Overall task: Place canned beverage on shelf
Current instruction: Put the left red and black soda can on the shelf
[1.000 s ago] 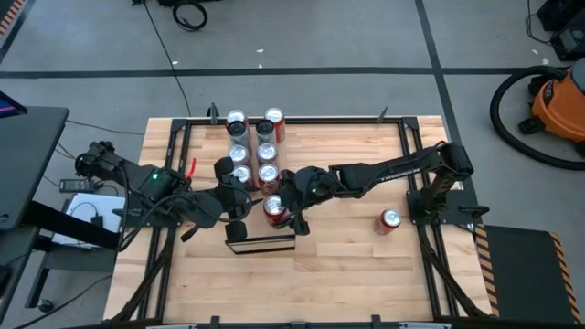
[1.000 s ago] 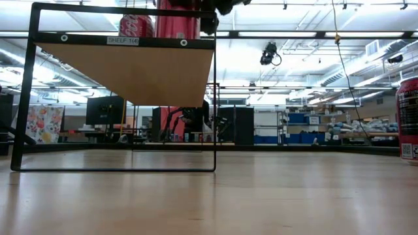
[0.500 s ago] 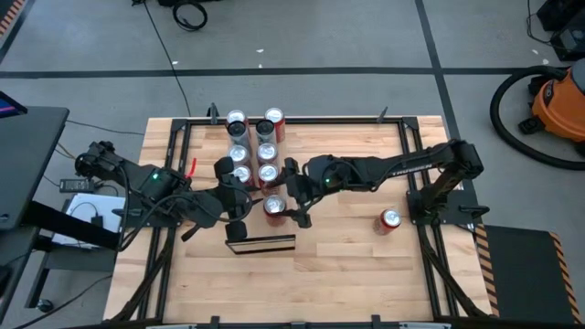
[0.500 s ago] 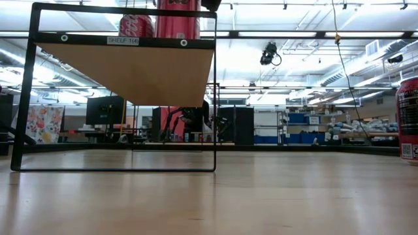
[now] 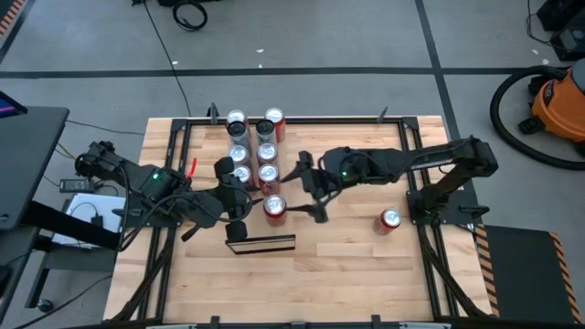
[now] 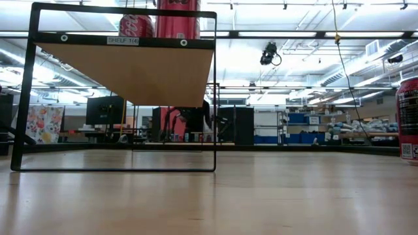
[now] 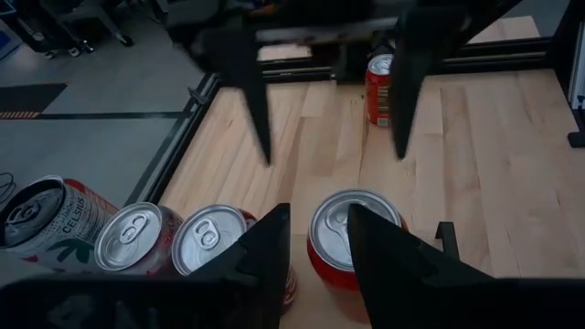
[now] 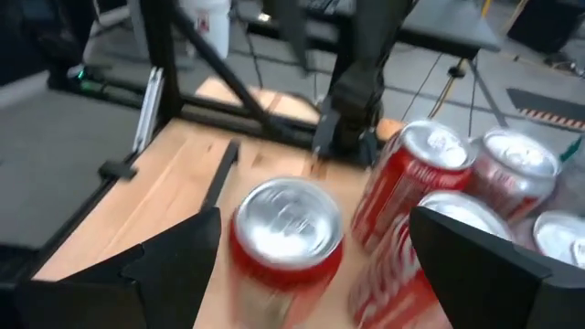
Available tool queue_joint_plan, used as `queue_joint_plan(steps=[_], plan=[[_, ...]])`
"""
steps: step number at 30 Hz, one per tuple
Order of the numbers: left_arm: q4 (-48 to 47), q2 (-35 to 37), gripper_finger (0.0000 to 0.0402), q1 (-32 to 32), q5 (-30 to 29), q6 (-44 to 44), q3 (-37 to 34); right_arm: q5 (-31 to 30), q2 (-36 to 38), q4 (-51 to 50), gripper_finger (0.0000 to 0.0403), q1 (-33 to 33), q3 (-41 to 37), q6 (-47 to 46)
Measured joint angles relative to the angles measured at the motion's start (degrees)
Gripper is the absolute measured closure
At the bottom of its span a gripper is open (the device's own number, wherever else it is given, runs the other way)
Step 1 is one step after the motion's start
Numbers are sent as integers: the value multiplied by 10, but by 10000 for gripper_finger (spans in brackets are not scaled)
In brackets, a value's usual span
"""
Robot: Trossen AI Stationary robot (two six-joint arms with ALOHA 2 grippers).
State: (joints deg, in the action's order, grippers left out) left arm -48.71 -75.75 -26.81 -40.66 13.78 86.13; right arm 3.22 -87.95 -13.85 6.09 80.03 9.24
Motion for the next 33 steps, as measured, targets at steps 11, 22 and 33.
queue_joint_plan(steps=[11, 22, 33], plan=[[7, -6, 281, 0, 0, -4, 0, -12, 38, 49, 39, 39, -133, 0], [31, -20, 281, 12, 0, -41, 0, 35, -8, 209, 57, 39, -208, -31], [30, -23, 281, 19, 27, -36, 0, 41, -77, 354, 57, 34, -208, -36]])
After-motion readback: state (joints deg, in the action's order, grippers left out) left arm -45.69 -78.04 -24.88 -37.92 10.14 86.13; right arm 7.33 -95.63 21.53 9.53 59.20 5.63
